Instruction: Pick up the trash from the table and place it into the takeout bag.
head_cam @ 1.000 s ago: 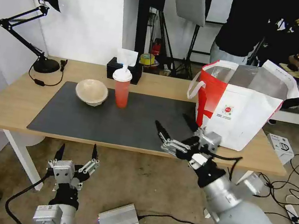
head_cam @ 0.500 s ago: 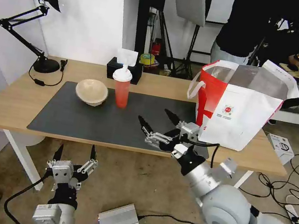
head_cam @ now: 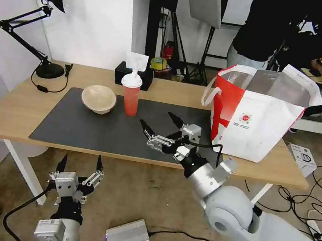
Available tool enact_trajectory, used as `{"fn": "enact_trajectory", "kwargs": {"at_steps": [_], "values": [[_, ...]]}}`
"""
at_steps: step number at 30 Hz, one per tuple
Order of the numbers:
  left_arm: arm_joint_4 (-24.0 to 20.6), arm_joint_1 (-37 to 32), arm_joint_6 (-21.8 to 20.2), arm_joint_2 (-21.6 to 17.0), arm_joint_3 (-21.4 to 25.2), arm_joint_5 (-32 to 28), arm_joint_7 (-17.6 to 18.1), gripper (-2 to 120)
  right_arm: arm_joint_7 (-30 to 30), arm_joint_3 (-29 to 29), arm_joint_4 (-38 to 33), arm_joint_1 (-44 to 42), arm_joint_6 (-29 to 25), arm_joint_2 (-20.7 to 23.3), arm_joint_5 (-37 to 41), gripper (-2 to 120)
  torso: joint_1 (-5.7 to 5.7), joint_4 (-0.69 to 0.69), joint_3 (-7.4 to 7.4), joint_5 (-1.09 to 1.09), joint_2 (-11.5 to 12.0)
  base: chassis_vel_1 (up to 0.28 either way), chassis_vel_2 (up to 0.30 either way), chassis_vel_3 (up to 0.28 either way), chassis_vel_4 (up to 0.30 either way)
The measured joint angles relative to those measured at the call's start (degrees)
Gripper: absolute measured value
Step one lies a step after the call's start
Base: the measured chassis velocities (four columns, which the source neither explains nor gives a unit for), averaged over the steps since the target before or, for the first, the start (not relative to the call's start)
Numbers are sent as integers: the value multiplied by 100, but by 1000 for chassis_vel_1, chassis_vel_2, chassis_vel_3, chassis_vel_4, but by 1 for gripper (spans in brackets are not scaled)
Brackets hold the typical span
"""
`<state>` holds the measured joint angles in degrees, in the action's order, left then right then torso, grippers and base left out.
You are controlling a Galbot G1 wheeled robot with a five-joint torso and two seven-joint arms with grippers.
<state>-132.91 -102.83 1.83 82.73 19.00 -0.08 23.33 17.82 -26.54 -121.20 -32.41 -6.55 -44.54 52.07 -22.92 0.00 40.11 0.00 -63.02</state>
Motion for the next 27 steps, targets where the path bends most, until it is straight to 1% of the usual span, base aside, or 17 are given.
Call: {"fn": "enact_trajectory", "kwargs": {"at_steps": [5,7,13,27], "values": [[-5,7,0,8,-15,-2,0,97,215,-151,256,190,108,-226,-114,100,0,0,0,0,0,0,0,0,0],[-9,21,55,10,-28,-18,-84,97,420,-237,373,281,229,-333,-208,100,0,0,0,-1,0,0,0,0,0],[7,35,122,17,-62,-16,-188,97,703,-282,527,367,445,-503,-266,100,0,0,0,0,0,0,0,0,0],[96,68,124,13,-58,-13,-184,97,867,-408,936,596,676,-859,-130,100,0,0,-1,-1,-1,0,0,0,0]]}}
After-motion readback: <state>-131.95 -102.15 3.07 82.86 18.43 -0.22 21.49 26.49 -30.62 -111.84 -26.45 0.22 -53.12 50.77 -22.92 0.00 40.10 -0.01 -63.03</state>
